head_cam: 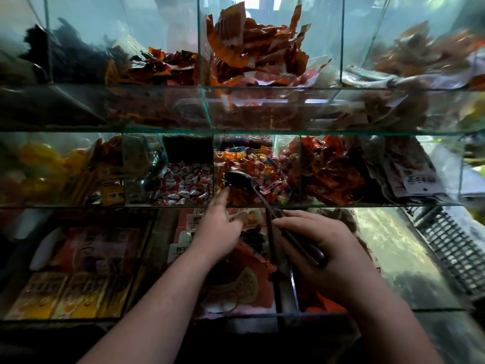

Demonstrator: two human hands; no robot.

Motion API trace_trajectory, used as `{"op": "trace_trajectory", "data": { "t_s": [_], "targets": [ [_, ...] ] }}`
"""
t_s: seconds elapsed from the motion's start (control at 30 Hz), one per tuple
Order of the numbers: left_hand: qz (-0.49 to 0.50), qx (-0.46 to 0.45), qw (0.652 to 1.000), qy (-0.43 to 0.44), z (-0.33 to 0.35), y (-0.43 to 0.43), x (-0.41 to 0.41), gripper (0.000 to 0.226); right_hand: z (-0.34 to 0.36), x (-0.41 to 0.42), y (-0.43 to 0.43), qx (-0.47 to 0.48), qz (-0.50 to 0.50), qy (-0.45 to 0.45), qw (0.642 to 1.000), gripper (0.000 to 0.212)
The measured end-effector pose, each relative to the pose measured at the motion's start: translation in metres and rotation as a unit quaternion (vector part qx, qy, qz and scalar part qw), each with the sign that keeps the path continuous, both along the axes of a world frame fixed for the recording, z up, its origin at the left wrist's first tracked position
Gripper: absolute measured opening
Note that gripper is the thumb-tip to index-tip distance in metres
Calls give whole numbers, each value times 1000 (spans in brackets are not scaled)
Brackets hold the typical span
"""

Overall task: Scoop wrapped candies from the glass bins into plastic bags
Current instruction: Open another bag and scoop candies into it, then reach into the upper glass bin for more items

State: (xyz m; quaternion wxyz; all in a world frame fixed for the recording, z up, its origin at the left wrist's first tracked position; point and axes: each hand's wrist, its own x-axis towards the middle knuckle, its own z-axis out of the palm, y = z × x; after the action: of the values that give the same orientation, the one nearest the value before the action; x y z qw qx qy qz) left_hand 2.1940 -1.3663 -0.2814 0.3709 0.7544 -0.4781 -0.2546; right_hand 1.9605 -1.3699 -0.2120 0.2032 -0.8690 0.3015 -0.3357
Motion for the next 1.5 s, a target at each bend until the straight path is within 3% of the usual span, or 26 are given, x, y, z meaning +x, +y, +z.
{"op": "trace_trajectory", "data": {
  "t_s": [0.17, 0.3, 0.37, 0.47, 0.5, 0.57, 0.67, 0.8, 0.87, 0.9, 1.0, 1.07, 1.13, 1.17, 1.23, 1.3, 1.4, 1.5],
  "targets": [
    [-43, 16, 998, -40, 7, 0, 0, 79, 2, -2, 5, -25, -49, -72, 996, 26],
    [-25, -11, 997, 72, 21, 10, -3, 62, 8, -5, 22, -5, -123, -226, 966, 18],
    [-36, -42, 996, 72, 25, 20, -8, 47, 9, -9, 32, 50, -155, -320, 934, 14],
    [-58, -66, 992, 94, 34, 33, -19, 30, 13, -9, 46, 208, -202, -447, 846, 43],
    [-67, -61, 990, 109, 37, 34, -24, 28, 15, -6, 50, 234, -217, -471, 822, 42],
    [-104, -31, 980, 168, 46, 35, -38, 34, 19, 2, 55, 265, -241, -501, 788, 17],
    [-134, 11, 907, 399, 57, 36, -65, 44, 20, 11, 65, 372, -219, -530, 730, 19],
    [-77, -26, 786, 613, 62, 52, -89, 32, 19, 11, 82, 445, -178, -515, 711, 27],
    [-49, -48, 752, 656, 61, 70, -87, 31, 20, 9, 89, 467, -158, -499, 713, 25],
    [-35, -57, 754, 653, 61, 77, -82, 33, 20, 9, 91, 476, -143, -487, 718, 28],
    [26, -63, 805, 589, 66, 84, -44, 31, 24, 19, 94, 500, -99, -438, 741, 44],
    [60, -46, 838, 540, 73, 75, -6, 21, 25, 35, 90, 496, -86, -397, 767, 29],
    [77, -21, 865, 495, 80, 63, 28, 17, 23, 62, 80, 483, -92, -277, 825, 13],
    [79, -12, 875, 477, 81, 56, 42, 16, 22, 80, 73, 494, -82, -215, 839, 17],
    [89, -7, 886, 456, 79, 45, 63, 18, 18, 117, 58, 560, -37, -169, 810, 22],
    [123, -26, 887, 445, 75, 40, 79, 23, 13, 154, 41, 600, -25, -187, 778, 19],
    [202, -97, 883, 413, 66, 52, 99, 21, 4, 204, 6, 570, -51, -154, 805, 20],
    [220, -134, 871, 418, 49, 78, 107, 17, -5, 249, -33, 512, -108, -84, 848, 34]
  ]
}}
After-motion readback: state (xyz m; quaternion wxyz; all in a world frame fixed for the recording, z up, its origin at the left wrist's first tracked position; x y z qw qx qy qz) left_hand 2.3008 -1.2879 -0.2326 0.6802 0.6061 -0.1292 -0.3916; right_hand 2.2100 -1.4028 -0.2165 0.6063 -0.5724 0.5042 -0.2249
